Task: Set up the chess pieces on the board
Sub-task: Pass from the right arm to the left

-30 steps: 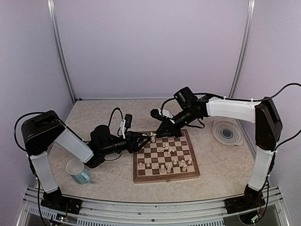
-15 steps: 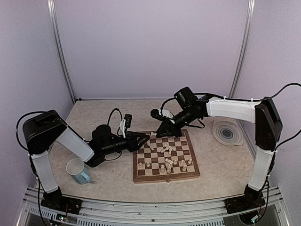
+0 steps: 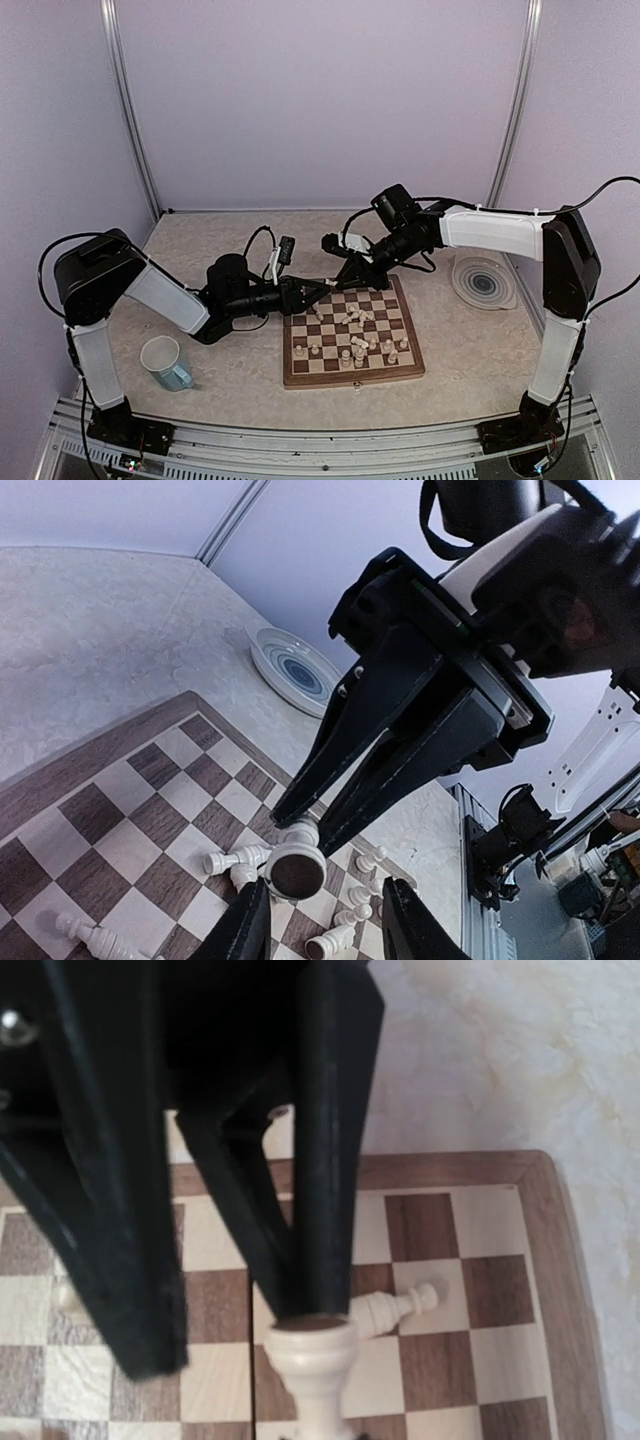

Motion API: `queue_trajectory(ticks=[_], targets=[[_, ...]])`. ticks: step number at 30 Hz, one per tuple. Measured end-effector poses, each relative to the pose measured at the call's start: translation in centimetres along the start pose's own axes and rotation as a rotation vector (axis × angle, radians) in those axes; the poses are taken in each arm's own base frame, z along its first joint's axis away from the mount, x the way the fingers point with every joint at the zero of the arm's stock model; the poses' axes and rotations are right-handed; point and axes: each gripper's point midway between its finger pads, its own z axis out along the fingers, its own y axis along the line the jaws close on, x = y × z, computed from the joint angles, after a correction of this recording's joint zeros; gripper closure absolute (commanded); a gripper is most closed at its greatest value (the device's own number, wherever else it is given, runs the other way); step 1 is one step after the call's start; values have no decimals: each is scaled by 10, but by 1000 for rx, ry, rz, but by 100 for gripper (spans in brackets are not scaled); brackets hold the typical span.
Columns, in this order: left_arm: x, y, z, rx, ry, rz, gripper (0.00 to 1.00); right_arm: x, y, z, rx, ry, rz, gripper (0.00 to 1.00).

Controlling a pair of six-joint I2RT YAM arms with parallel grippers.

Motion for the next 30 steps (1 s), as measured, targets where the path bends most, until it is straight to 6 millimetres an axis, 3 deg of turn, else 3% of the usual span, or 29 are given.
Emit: queue_trajectory(ticks=[8, 17, 19, 22, 25, 27, 30], targets=[[1, 4, 7, -6, 22, -44, 69, 0, 1, 2, 7, 15, -23, 99], [4, 8, 7, -5, 36, -78, 88, 0, 7, 6, -1, 28, -48, 98], [4, 8, 7, -2, 37, -84, 89, 1, 7, 6, -1, 30, -48, 95], [4, 7, 7, 6, 34, -92, 90, 0, 7, 5, -1, 27, -47, 76], [-3, 0, 6, 38, 6, -104, 90, -7, 5, -5, 0, -18, -4, 60], [-9, -7, 3, 67, -25, -115, 90, -18, 3, -21, -1, -97, 53, 59], [-19, -16, 0, 107, -69, -128, 90, -32, -6, -61, 1, -257, 150, 59]])
